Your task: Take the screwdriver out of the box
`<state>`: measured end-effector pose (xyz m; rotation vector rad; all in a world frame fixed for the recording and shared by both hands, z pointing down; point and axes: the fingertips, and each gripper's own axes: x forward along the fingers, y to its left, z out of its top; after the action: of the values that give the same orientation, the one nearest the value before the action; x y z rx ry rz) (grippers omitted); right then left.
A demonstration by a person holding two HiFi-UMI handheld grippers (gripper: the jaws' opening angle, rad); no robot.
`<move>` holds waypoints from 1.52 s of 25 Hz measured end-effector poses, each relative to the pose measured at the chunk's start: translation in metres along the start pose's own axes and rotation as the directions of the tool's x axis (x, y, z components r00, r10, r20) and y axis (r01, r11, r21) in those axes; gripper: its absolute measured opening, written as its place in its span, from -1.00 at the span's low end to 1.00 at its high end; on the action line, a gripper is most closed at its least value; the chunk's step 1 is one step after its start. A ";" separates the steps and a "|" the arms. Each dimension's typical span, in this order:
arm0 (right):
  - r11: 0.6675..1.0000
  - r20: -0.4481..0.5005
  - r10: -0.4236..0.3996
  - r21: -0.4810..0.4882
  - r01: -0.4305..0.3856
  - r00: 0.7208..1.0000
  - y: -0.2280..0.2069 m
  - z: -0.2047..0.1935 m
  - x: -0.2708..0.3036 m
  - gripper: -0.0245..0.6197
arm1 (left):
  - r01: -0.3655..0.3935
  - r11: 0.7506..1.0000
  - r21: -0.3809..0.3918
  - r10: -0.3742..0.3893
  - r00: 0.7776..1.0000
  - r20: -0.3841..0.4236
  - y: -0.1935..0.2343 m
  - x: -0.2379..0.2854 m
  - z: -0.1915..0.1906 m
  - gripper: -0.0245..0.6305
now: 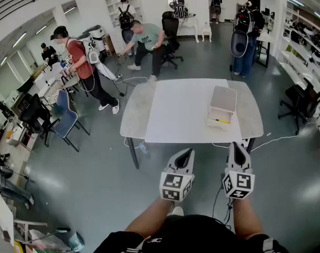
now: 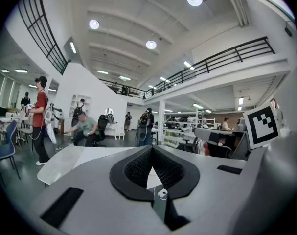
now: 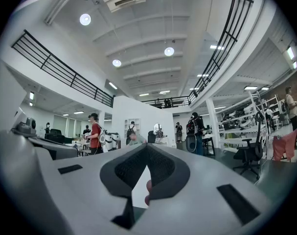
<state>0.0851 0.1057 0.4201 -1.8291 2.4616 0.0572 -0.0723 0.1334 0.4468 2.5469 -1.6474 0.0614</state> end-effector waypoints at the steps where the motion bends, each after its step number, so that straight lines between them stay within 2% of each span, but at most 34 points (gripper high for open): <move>1: 1.000 -0.002 0.004 0.000 -0.004 1.000 0.003 0.000 -0.001 -0.89 | 0.003 1.000 0.001 -0.003 1.000 -0.002 0.000 -0.001 0.000 -0.89; 7: 1.000 -0.014 0.027 -0.016 -0.027 1.000 0.014 -0.001 -0.001 -0.89 | 0.015 1.000 0.011 -0.015 1.000 0.000 -0.002 0.000 0.003 -0.89; 18: 1.000 0.001 0.011 0.008 -0.011 1.000 0.024 -0.007 0.015 -0.89 | 0.033 0.999 0.009 -0.033 0.999 -0.003 0.019 0.010 0.000 -0.89; 33: 0.997 -0.004 -0.076 -0.006 0.076 0.997 0.068 -0.029 0.058 -0.89 | 0.115 0.993 0.026 -0.116 0.993 0.015 0.091 0.031 -0.002 -0.89; 38: 0.996 -0.016 -0.088 -0.011 0.087 0.996 0.062 -0.036 0.073 -0.89 | 0.145 0.989 0.031 -0.145 0.989 0.000 0.093 0.050 -0.006 -0.89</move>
<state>0.0031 0.0514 0.4492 -1.9465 2.3925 0.0501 -0.1367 0.0512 0.4638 2.6819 -1.4682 0.0724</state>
